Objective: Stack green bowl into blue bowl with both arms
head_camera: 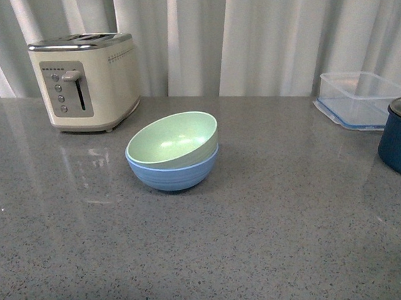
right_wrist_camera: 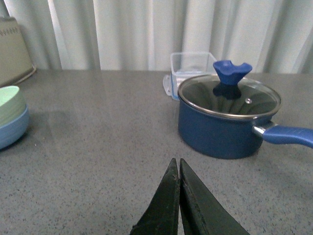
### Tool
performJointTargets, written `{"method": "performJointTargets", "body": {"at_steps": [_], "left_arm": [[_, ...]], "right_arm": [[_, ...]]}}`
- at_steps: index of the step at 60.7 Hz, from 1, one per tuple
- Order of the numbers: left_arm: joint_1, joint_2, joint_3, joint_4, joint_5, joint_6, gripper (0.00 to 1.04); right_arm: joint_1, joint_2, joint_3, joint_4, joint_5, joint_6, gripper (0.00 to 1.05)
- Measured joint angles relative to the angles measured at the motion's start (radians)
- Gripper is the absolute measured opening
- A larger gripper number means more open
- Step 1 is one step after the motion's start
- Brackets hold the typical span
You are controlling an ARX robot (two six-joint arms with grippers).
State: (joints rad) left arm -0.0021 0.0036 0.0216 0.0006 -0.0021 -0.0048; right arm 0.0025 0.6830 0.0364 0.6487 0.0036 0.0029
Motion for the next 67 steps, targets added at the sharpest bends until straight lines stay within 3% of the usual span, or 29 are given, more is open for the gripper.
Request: {"method": "performJointTargets", "body": {"at_steps": [67], "left_arm": [[0.0,0.0,0.0,0.0,0.0,0.0,0.98]], "right_arm": [[0.0,-0.494,-0.032,-0.455,-0.002,0.0,0.01]]}}
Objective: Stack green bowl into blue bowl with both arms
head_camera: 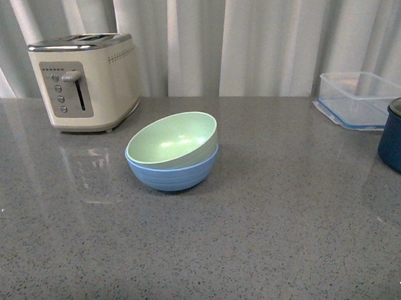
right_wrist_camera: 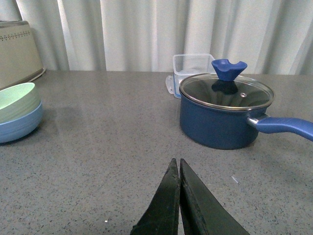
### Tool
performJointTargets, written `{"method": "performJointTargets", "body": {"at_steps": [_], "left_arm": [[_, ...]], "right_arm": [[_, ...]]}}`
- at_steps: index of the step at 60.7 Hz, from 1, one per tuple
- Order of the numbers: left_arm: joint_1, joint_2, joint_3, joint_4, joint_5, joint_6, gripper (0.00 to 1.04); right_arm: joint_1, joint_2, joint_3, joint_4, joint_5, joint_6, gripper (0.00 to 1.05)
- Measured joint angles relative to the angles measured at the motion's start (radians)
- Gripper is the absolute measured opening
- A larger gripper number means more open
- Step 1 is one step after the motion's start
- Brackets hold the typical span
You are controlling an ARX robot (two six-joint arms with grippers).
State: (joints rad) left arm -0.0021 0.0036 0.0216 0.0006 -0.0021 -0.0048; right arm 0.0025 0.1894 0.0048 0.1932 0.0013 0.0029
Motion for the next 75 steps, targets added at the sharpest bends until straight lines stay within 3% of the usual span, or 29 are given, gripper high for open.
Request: {"method": "performJointTargets", "body": {"at_steps": [4,8,20,52,75], "left_arm": [[0.0,0.0,0.0,0.0,0.0,0.0,0.98],[0.0,0.0,0.0,0.0,0.0,0.0,0.98],[0.0,0.0,0.0,0.0,0.0,0.0,0.98],[0.0,0.0,0.0,0.0,0.0,0.0,0.98],[0.0,0.0,0.0,0.0,0.0,0.0,0.98]], "right_arm": [[0.0,-0.026,0.0,-0.026,0.0,0.0,0.01],[0.0,-0.141,0.001,-0.178,-0.002,0.0,0.01],[0.0,-0.184,0.001,-0.192,-0.002,-0.001,0.02],[0.0,-0.185,0.001,-0.192,-0.002,-0.001,0.95],[0.0,-0.185,0.001,-0.192,-0.002,0.0,0.95]]}}
